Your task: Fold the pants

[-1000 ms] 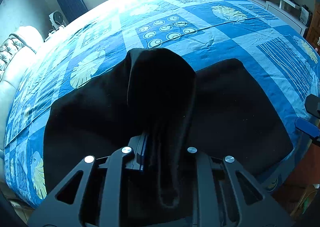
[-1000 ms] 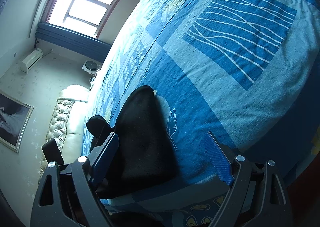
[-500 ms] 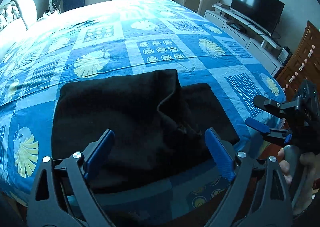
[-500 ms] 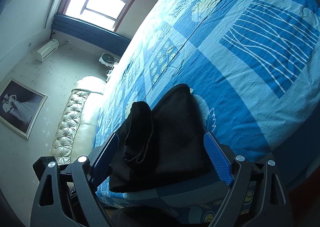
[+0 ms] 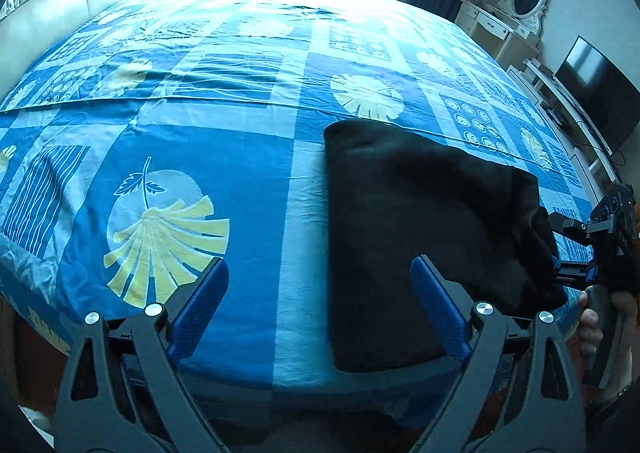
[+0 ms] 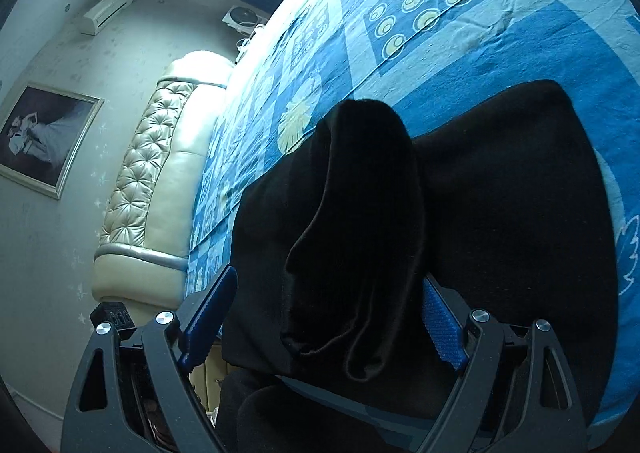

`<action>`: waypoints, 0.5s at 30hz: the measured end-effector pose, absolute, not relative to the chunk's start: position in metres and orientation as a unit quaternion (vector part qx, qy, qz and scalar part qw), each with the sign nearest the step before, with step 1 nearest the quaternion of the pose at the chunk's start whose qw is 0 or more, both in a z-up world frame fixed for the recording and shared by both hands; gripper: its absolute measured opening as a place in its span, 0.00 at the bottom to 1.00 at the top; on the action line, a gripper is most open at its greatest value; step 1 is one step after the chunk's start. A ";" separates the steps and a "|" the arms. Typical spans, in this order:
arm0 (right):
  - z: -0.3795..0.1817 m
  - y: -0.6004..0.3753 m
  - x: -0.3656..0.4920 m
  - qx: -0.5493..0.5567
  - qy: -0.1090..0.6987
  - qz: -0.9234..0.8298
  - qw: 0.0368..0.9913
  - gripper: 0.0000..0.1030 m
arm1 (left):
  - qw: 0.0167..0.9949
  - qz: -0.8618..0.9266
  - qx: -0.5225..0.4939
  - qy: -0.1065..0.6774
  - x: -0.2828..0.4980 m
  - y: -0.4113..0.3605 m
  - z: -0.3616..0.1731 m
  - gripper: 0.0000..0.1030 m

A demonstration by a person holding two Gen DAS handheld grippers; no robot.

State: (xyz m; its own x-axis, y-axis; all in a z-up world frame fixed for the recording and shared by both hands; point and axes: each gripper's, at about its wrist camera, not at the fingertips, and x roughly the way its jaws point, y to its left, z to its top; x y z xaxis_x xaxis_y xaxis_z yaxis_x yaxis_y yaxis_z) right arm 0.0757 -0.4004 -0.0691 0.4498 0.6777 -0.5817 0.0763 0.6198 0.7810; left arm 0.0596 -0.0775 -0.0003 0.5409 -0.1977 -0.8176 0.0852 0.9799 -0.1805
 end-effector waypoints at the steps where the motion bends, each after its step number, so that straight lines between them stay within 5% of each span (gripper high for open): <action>1: -0.069 -0.393 0.079 0.375 0.493 0.197 0.760 0.84 | 0.874 -0.077 -0.063 0.475 0.060 -0.073 -0.004 0.89; 4: -0.068 -0.379 0.081 0.337 0.507 0.175 0.774 0.76 | 0.867 -0.074 -0.075 0.486 0.058 -0.063 -0.013 0.89; 5: -0.068 -0.377 0.082 0.322 0.515 0.164 0.777 0.53 | 0.865 -0.074 -0.078 0.490 0.058 -0.061 -0.016 0.89; 8: -0.074 -0.378 0.083 0.296 0.529 0.143 0.782 0.25 | 0.861 -0.082 -0.081 0.496 0.057 -0.061 -0.022 0.89; 10: -0.074 -0.386 0.078 0.311 0.523 0.149 0.779 0.15 | 0.860 -0.087 -0.077 0.497 0.056 -0.064 -0.023 0.89; 15: -0.051 -0.410 0.061 0.338 0.483 0.154 0.793 0.13 | 0.857 -0.101 -0.086 0.499 0.057 -0.067 -0.023 0.89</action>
State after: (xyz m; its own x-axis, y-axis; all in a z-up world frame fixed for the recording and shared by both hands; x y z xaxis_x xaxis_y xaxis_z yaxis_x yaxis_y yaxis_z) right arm 0.0606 -0.4096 -0.0514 0.4862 0.5710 -0.6614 0.0825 0.7236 0.6853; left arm 0.0567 -0.0669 -0.0233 0.4823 -0.2584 -0.8371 0.0863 0.9649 -0.2482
